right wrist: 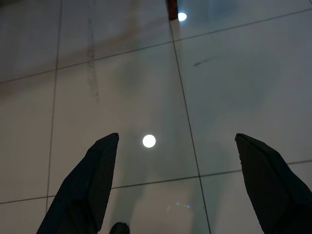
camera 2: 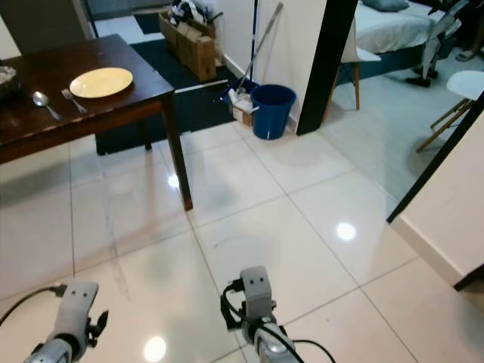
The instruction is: Setting the table
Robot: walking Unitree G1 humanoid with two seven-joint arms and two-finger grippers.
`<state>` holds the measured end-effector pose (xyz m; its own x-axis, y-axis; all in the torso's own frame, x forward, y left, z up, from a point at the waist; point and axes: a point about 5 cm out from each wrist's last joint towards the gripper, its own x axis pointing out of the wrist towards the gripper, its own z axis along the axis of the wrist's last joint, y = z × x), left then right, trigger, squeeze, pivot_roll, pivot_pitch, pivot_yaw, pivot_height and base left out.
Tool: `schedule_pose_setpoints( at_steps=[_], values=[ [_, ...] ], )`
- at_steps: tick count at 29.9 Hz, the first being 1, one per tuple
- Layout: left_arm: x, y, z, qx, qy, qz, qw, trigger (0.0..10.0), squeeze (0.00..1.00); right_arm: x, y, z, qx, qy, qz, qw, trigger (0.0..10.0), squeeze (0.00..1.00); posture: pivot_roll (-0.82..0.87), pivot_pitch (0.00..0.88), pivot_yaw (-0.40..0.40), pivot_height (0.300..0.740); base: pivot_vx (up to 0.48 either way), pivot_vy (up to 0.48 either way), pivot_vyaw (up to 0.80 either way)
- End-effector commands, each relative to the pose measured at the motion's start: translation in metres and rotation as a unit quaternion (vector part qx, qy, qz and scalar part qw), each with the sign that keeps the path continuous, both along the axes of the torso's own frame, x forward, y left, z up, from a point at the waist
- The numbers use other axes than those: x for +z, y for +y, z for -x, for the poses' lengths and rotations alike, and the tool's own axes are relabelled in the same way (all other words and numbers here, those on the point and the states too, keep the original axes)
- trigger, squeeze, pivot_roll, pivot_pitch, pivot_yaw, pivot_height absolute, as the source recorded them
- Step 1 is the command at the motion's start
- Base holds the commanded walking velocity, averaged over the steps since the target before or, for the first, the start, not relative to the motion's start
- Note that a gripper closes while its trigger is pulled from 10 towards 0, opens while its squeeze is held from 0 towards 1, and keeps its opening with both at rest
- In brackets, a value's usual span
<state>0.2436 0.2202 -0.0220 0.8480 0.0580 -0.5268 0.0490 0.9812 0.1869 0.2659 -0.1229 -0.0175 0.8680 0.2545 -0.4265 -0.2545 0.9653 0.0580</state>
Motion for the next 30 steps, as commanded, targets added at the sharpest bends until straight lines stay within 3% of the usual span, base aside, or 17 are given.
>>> schedule_pose_setpoints(
  at_steps=[1, 30],
  values=[
    [-0.0079, 0.0055, 0.0106, 0.009, 0.022, -0.002, 1.000, 10.0, 0.24, -0.0059, 0.0002, 0.0065, 0.003, 0.013, 0.001, 1.000, 10.0, 0.00, 0.03, 0.001, 0.131, 0.740, 0.000, 0.000, 0.00],
    [-0.0097, 0.0054, 0.0116, 0.014, 0.026, 0.001, 1.000, 10.0, 0.24, -0.0058, 0.0003, 0.0064, 0.006, 0.012, 0.002, 1.000, 10.0, 0.00, 0.04, 0.002, 0.128, 0.740, 0.000, 0.000, 0.00]
  ],
)
